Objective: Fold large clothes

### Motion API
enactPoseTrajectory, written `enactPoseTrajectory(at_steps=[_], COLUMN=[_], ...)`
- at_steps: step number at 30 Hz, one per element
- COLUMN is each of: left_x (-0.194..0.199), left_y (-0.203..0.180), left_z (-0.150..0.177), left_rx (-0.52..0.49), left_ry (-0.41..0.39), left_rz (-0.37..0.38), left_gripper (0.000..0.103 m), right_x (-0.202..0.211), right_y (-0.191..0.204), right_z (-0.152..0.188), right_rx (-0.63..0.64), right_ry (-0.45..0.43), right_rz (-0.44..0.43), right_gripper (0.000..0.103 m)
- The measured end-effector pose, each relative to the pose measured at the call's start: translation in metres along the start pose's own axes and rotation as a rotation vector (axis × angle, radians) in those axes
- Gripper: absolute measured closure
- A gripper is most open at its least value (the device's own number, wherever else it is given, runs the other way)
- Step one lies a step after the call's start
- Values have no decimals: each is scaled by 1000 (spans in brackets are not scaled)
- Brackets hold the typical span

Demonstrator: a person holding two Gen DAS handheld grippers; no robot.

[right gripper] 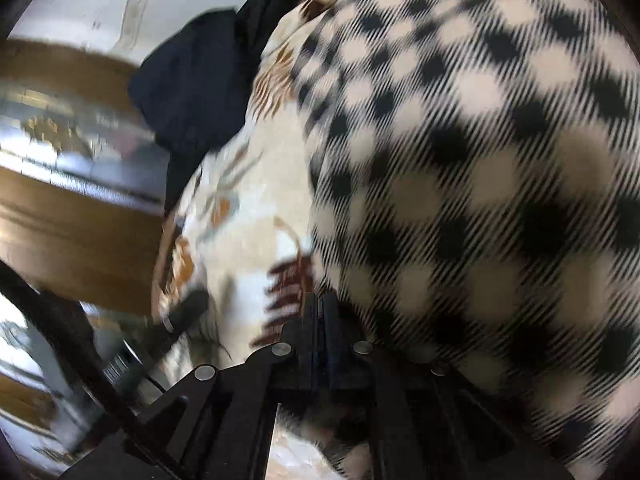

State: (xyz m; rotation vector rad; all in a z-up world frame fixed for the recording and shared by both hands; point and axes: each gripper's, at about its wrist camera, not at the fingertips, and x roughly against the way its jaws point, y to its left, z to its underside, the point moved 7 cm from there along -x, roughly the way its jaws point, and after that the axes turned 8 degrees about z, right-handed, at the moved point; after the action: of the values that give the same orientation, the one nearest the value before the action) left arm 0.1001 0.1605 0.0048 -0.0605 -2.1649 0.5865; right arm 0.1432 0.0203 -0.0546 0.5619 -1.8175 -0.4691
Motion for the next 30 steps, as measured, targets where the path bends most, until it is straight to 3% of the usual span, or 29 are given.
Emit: enactPoseTrajectory(at_steps=[5,8,11,15,19,22,23,26,30], left_x=[6,10,18,35,62,79,83,87,89], left_y=[-5,-11,-18,-28,-38,-43,-46,-53,-63], left_z=[-4,-5,-6,-9,-15,-15,-14,-8,7], left_rx=[-36,-78,-133,-214,-238,-235,-249,-302,-328], left_ry=[-37,-67,-127,-231,-369,-440,-457,-444,-402], left_rz=[-30,-57,-111,-190,-176,-175,-189,-205,-171], left_gripper=[62,62,58,43,22,19,18,18,18], right_x=[16,38,37,40,92,124,126,119,120], right_y=[18,9,-14,-29,-34,-64,-73,-100,-105], right_z=[16,21,26,50,44,33,32,39,65], right_rx=[69,43,33,7,-7,-70,-83,-126,-104], right_ry=[7,-39,-33,6,-135,-240,-254,-233,-206], right_rz=[-22,-50,-1,-1,-72,-44,-23,5,15], right_gripper=[99,99,99,99,98,76,75,75,76])
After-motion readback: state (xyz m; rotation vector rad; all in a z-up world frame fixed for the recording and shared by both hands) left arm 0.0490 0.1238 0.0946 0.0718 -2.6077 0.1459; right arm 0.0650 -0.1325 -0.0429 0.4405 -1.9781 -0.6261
